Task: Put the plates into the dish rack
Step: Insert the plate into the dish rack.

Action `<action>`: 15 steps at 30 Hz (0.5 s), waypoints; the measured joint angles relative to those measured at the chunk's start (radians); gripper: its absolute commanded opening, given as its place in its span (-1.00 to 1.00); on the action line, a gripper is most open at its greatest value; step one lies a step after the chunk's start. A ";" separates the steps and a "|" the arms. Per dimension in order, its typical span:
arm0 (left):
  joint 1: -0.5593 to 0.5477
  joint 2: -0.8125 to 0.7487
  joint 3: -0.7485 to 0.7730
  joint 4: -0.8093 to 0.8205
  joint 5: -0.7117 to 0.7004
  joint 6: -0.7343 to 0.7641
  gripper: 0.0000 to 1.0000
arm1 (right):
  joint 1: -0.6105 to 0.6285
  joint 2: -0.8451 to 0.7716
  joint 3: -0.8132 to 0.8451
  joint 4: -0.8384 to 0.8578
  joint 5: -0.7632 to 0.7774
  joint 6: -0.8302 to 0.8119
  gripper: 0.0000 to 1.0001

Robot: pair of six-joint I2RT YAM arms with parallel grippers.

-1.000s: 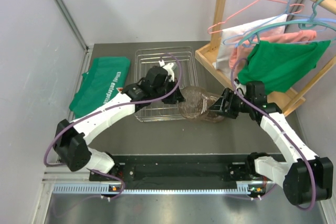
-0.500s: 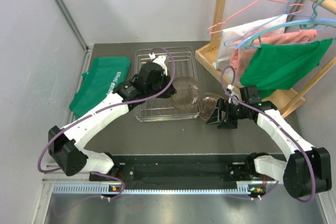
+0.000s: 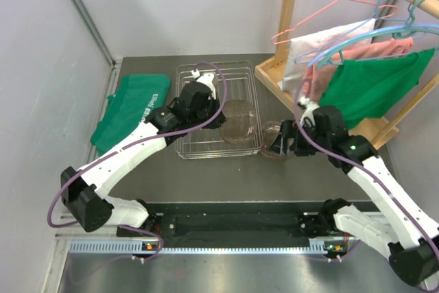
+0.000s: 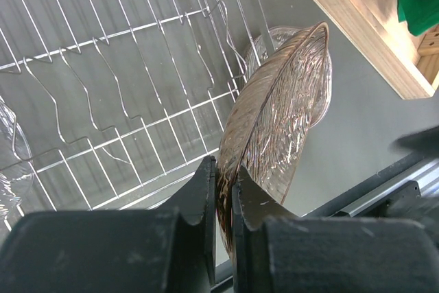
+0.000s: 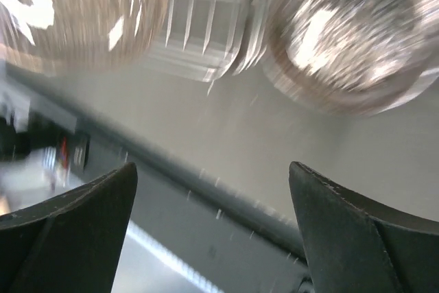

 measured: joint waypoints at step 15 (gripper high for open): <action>0.000 -0.011 -0.002 0.001 0.002 0.002 -1.00 | -0.440 -0.035 -0.067 0.016 0.190 0.106 0.89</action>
